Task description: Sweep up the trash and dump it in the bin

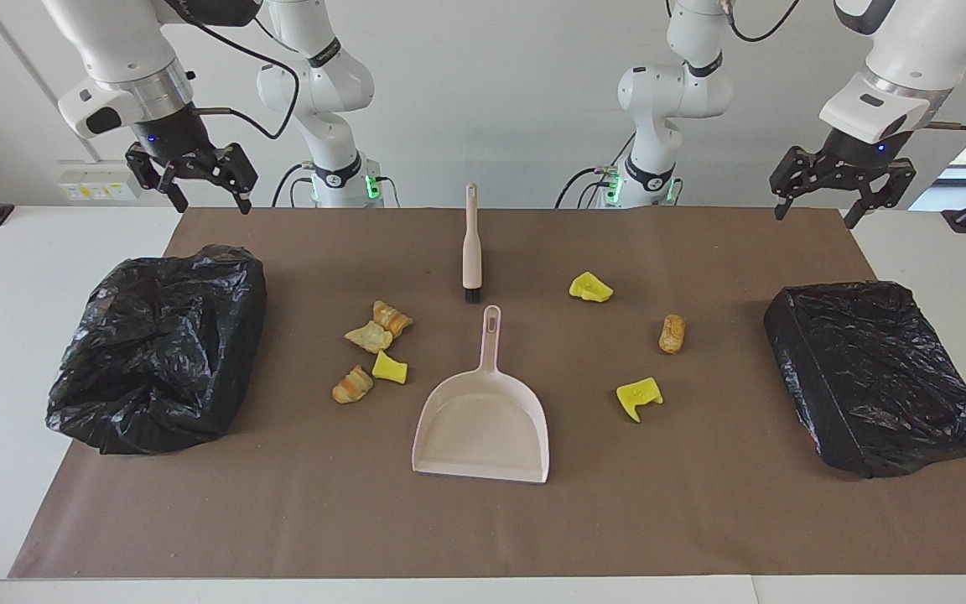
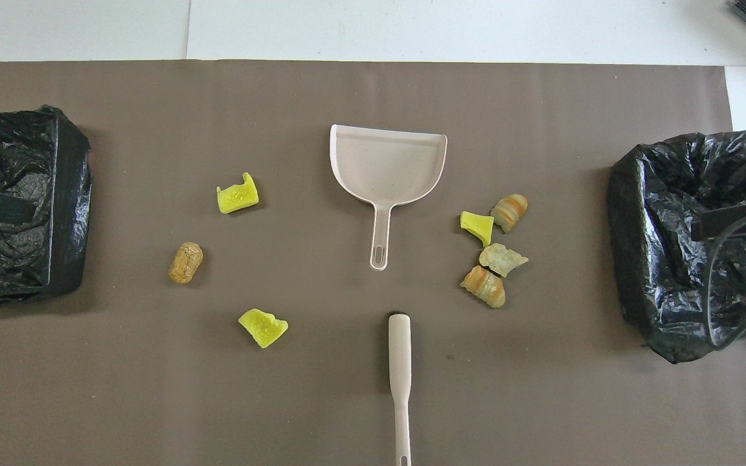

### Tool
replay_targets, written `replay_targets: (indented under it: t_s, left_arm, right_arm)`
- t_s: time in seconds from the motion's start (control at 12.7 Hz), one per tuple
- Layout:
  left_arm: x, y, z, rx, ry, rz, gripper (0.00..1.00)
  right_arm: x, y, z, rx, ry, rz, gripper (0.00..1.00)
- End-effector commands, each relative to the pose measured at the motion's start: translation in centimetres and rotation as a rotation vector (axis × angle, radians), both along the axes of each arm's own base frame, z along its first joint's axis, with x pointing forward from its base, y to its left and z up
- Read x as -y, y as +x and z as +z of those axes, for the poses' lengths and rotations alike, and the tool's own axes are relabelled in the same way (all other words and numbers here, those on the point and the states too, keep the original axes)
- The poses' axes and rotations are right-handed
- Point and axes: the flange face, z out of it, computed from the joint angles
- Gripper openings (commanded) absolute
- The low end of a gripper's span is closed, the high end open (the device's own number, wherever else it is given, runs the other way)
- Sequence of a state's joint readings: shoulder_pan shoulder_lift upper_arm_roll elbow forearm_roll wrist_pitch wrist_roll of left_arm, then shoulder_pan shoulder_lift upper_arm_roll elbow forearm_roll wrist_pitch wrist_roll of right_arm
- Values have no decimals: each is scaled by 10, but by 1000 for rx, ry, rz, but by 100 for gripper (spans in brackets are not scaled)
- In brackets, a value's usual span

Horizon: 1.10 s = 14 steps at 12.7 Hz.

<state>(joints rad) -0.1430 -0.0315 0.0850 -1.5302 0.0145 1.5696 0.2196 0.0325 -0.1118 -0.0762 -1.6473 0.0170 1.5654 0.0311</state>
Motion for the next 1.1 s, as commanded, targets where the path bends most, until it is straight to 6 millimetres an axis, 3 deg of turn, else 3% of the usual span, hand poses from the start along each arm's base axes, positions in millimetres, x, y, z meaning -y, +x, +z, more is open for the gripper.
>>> replay_targets:
  t_s: [0.0, 0.32, 1.02]
  left_arm:
    - [0, -5, 9, -6, -11, 2, 100]
    - [1, -14, 21, 19, -5, -3, 100]
    - [1, -17, 22, 16, -4, -4, 100]
  right_arm:
    - [4, -7, 11, -10, 10, 35, 100]
    - [5, -8, 10, -2, 0, 114, 100]
    - [-3, -8, 11, -6, 5, 131, 100]
